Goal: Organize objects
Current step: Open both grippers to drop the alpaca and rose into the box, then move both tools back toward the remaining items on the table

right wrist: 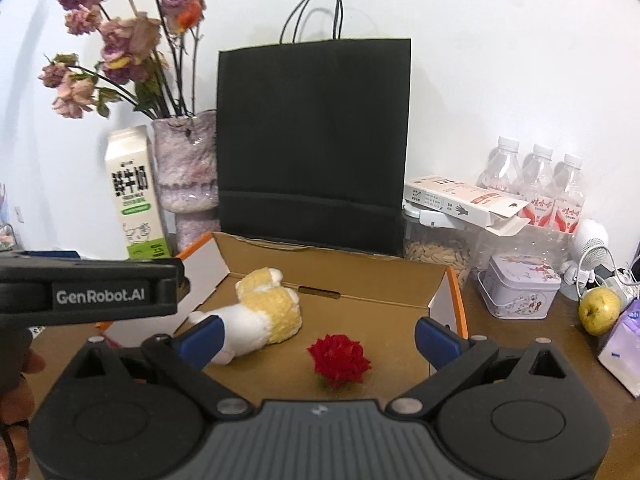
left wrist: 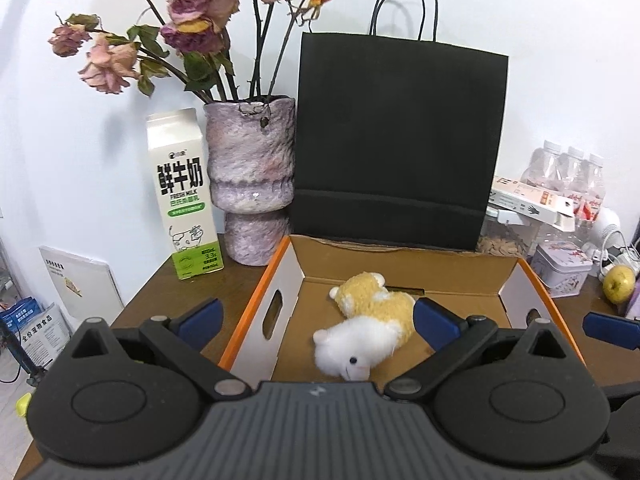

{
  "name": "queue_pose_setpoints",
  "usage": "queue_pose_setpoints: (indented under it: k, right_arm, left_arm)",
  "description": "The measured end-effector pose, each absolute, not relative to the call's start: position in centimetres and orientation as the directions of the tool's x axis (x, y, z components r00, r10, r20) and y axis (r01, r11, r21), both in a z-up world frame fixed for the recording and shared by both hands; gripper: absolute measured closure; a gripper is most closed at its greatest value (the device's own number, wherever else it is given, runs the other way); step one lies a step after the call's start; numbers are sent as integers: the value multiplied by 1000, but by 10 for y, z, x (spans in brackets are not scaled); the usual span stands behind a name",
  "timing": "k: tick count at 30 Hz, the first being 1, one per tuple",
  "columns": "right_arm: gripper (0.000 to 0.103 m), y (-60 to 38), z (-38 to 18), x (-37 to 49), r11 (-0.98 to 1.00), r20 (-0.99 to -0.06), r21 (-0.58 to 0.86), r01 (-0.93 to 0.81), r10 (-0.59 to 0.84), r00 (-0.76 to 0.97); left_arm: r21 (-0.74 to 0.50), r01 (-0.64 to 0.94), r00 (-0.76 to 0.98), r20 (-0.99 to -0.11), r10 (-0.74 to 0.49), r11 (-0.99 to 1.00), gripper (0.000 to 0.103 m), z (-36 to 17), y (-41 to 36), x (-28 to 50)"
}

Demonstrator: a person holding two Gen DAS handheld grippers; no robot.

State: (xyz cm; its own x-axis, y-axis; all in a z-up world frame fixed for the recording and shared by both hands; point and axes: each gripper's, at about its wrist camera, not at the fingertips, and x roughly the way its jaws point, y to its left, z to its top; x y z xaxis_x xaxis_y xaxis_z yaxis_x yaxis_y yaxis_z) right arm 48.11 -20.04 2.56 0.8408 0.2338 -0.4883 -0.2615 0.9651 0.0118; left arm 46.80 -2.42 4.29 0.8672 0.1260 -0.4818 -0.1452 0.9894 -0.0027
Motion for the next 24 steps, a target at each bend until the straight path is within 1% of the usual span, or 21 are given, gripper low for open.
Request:
queue_pose_setpoints:
  k: [7,14,19,24]
  right_arm:
    - [1,-201,34,441,961,-464,-7,-276,241,852]
    - [1,-202,42,397,953,-429,-46,-301,253,867]
    - [1,-207,43,364,945,-404,-68,-319,266,875]
    - [0,-213,43,332,938,-393,-89,-336,277,877]
  left_arm:
    - [-14,-137,876,-468,115,990,0,49,-20,434]
    - [-17,-117,904,-416,100,993,0,57,-19,392]
    - [-30,-105,913,-400,85,994,0,59,-16,359]
    - [-10,-99,924,-372,88,995,0,58,-16,325]
